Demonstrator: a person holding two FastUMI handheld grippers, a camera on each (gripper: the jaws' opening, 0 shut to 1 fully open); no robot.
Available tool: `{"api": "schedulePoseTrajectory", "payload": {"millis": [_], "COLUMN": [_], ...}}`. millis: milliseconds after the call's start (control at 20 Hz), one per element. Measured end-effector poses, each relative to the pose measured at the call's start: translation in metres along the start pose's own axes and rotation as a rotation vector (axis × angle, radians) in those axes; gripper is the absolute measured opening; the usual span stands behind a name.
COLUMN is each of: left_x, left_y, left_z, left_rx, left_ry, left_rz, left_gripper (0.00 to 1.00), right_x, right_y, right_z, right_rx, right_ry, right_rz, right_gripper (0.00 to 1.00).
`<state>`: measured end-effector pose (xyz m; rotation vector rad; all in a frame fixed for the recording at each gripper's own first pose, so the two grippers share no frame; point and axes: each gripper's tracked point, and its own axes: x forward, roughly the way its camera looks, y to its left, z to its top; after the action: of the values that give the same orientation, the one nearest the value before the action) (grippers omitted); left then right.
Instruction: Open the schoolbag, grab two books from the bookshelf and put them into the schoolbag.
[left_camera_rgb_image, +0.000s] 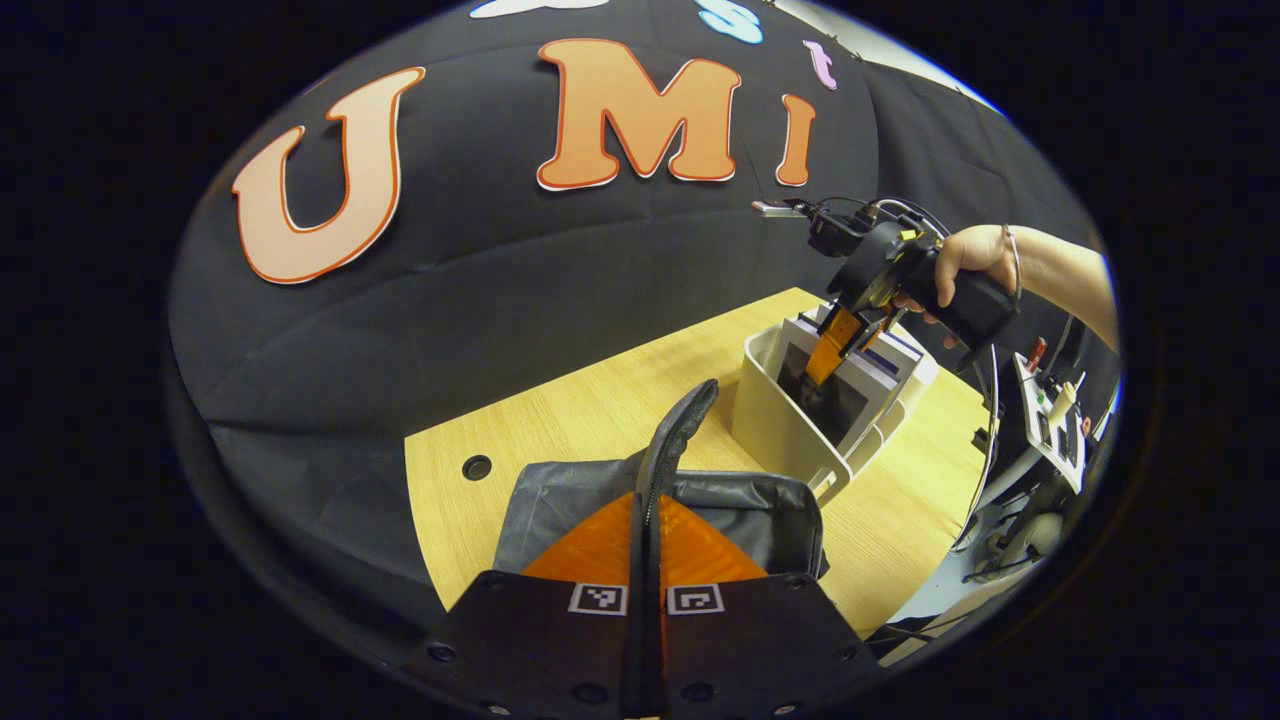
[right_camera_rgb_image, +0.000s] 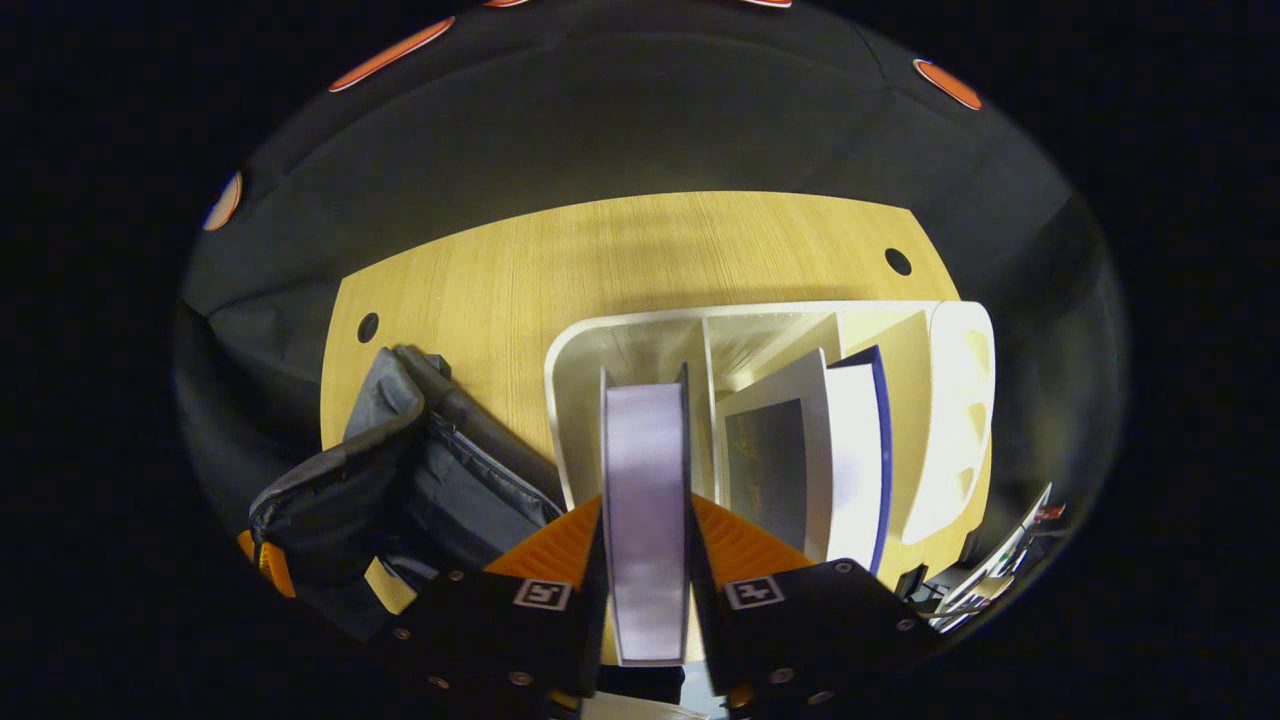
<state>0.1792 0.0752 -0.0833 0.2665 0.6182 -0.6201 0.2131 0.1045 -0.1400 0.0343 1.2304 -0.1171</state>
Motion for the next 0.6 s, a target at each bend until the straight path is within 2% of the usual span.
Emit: {"api": "schedulePoseTrajectory", "payload": {"millis": [50,100,150,200,400,600], "left_x": [-0.002,-0.002,-0.002,-0.001,0.002,0.001], "left_y": [0.001,0.0,0.0,0.0,-0.003,-0.01], "left_z": [-0.001,-0.001,-0.002,-0.003,-0.006,-0.007], "left_rx": [-0.001,-0.004,-0.005,-0.003,-0.009,-0.014], "left_ry": [0.0,-0.001,-0.001,0.0,0.003,0.003], "left_rz": [0.002,0.001,0.001,0.002,-0.005,-0.015], "left_gripper": [0.0,0.0,0.0,0.01,0.0,0.0], "right_x": [0.001,0.0,0.0,-0.003,-0.028,-0.071], "right_y": [-0.001,-0.002,-0.002,-0.001,0.006,0.002], "right_z": [0.002,0.001,0.001,0.0,0.007,0.021], "right_rx": [0.007,0.01,0.009,0.004,0.002,-0.055], "right_ry": [-0.006,-0.002,0.0,0.002,-0.026,-0.092], "right_rz": [0.003,-0.001,-0.008,-0.011,0.0,-0.051], "right_gripper": [0.39,0.46,0.36,0.34,0.33,0.33]}}
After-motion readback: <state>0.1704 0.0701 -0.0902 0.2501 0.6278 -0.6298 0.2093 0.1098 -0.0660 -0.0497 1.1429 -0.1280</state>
